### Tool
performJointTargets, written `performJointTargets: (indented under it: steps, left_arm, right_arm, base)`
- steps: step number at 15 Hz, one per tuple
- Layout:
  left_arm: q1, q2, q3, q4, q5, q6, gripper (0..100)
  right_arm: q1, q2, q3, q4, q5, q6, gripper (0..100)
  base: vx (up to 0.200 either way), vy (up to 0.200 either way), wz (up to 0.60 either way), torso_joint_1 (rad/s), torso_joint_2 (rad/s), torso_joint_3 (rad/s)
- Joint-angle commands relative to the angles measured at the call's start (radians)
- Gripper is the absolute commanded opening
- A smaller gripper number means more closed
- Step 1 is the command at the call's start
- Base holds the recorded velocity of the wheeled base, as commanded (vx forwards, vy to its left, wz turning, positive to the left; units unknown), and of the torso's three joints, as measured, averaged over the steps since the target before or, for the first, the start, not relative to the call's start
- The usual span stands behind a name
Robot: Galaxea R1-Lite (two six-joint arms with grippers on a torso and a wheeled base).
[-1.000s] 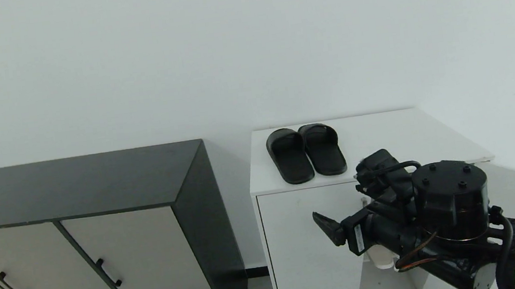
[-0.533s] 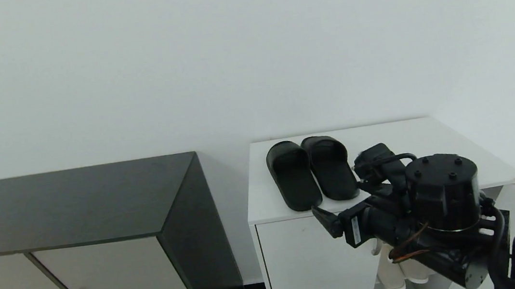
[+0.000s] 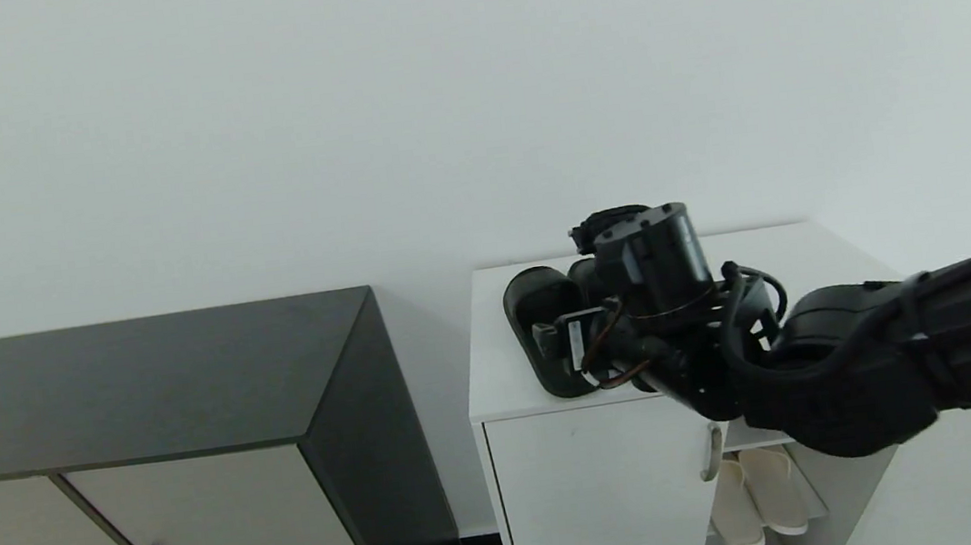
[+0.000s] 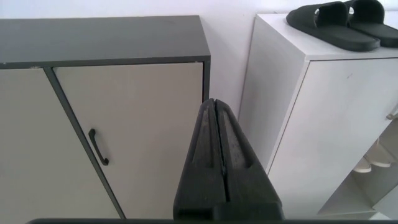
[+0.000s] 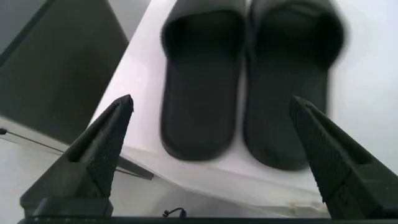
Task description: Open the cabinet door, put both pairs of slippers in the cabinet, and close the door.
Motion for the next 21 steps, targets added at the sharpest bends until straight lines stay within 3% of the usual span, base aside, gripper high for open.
performJointTargets:
  steps: [1, 9, 14, 15, 21]
  left_arm:
    - [0.001, 0.002, 0.0, -0.001, 0.0, -0.002, 0]
    - [0.001, 0.0, 0.0, 0.001, 0.0, -0.002, 0]
    - [0.001, 0.0, 0.0, 0.001, 0.0, -0.002, 0]
    - [0.001, 0.0, 0.0, 0.001, 0.0, -0.002, 0]
    - [0.001, 0.002, 0.0, 0.001, 0.0, -0.002, 0]
  right_arm:
    - [-0.042, 0.175, -0.116, 0.008, -0.009, 0.005, 100]
    - [-0.144, 0.328, -0.295, -0.01, -0.009, -0.037, 100]
    - [-0.152, 0.41, -0.414, -0.024, -0.012, -0.05, 100]
    - [-0.157, 0.414, -0.424, -0.039, -0.012, -0.052, 0]
    - [-0.161, 0.41, -0.43, -0.059, -0.014, -0.069, 0]
  base:
    - [0.0, 0.0, 0.0, 0.0, 0.0, 0.0]
    - [0.0, 0.0, 0.0, 0.0, 0.0, 0.0]
    - [0.0, 0.0, 0.0, 0.0, 0.0, 0.0]
    - [0.0, 0.0, 0.0, 0.0, 0.0, 0.0]
    - [0.0, 0.0, 0.0, 0.0, 0.0, 0.0]
